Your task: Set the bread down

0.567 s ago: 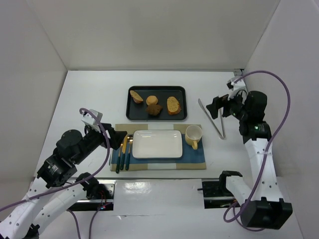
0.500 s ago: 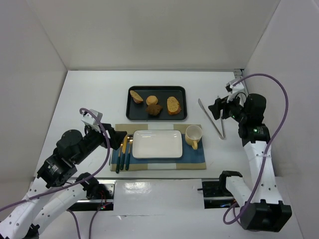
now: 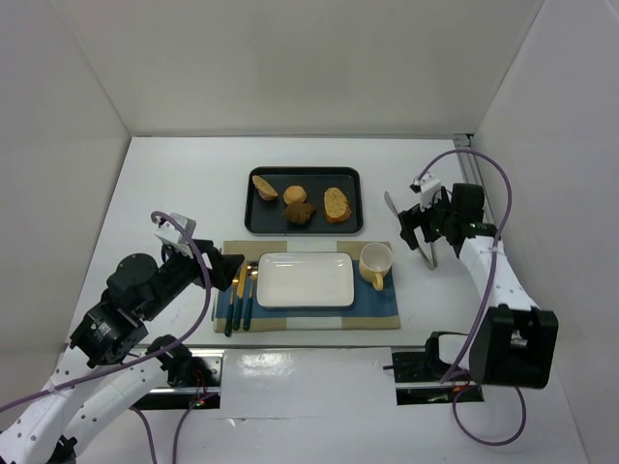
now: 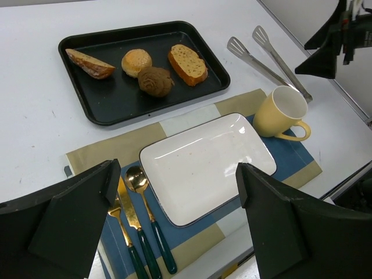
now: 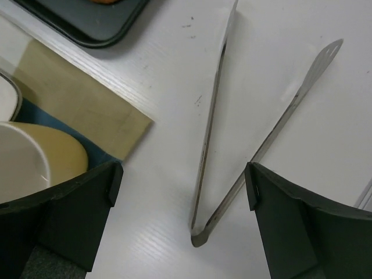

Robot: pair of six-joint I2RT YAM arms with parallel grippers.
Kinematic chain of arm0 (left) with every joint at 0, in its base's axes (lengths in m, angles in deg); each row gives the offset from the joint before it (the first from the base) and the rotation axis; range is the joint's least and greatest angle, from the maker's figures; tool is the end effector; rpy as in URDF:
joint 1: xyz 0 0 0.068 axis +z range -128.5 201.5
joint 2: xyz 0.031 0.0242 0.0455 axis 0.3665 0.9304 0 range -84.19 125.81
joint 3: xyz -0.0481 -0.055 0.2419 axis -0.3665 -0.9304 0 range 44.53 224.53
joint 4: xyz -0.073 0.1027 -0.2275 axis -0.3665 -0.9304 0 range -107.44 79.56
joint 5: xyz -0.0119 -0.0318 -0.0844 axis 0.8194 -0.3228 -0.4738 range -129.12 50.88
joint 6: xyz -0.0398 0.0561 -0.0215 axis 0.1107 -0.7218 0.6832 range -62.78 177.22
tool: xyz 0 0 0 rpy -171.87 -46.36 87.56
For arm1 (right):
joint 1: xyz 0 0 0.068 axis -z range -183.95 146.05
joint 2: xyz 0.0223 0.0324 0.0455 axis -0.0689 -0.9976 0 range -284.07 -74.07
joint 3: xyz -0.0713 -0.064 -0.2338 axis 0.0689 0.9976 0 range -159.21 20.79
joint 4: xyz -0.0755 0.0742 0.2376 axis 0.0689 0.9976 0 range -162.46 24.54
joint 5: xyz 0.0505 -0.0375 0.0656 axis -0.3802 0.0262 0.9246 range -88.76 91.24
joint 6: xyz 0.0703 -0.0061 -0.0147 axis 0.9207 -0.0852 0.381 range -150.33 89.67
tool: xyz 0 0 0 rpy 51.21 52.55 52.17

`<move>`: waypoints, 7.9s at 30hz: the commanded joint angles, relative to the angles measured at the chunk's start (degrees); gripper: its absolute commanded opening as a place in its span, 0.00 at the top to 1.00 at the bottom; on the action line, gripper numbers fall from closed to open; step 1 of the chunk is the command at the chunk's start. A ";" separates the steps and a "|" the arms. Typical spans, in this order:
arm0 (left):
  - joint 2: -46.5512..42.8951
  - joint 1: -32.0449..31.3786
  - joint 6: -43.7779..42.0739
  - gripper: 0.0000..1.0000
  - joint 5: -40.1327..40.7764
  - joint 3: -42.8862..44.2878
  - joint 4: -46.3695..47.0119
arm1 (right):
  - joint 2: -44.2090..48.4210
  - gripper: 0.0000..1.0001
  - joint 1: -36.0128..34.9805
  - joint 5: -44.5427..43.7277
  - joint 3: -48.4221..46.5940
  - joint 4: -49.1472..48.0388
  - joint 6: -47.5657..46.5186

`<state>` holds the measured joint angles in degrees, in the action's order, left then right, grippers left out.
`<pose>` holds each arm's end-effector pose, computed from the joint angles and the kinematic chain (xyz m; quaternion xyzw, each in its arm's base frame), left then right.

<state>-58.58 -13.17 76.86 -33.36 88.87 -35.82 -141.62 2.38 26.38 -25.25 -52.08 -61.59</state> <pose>0.1222 -0.0774 0.3381 0.0645 0.7439 -0.2697 0.6080 0.2721 -0.0047 0.2193 -0.2790 0.8511 0.0599 0.4407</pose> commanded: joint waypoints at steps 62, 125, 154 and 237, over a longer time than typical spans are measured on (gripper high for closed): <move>-3.81 0.31 -0.13 0.00 -0.40 -0.13 1.04 | -36.95 0.02 -1.49 -20.49 -14.34 -0.25 3.58; -1.70 0.31 -0.13 0.00 1.27 -0.13 1.04 | -10.67 0.45 -19.15 23.74 -35.97 16.89 11.67; -1.70 0.31 0.40 0.00 2.33 -0.13 1.04 | -26.66 0.41 -38.67 -14.24 -33.76 12.23 4.46; -2.23 0.31 0.40 0.00 2.33 -0.13 1.04 | -28.60 0.35 -42.71 -19.08 -34.03 12.67 -4.24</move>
<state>-60.29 -13.17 76.93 -31.46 88.87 -36.31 -169.29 -40.55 6.65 -56.22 -38.81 -64.81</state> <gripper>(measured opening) 1.001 0.648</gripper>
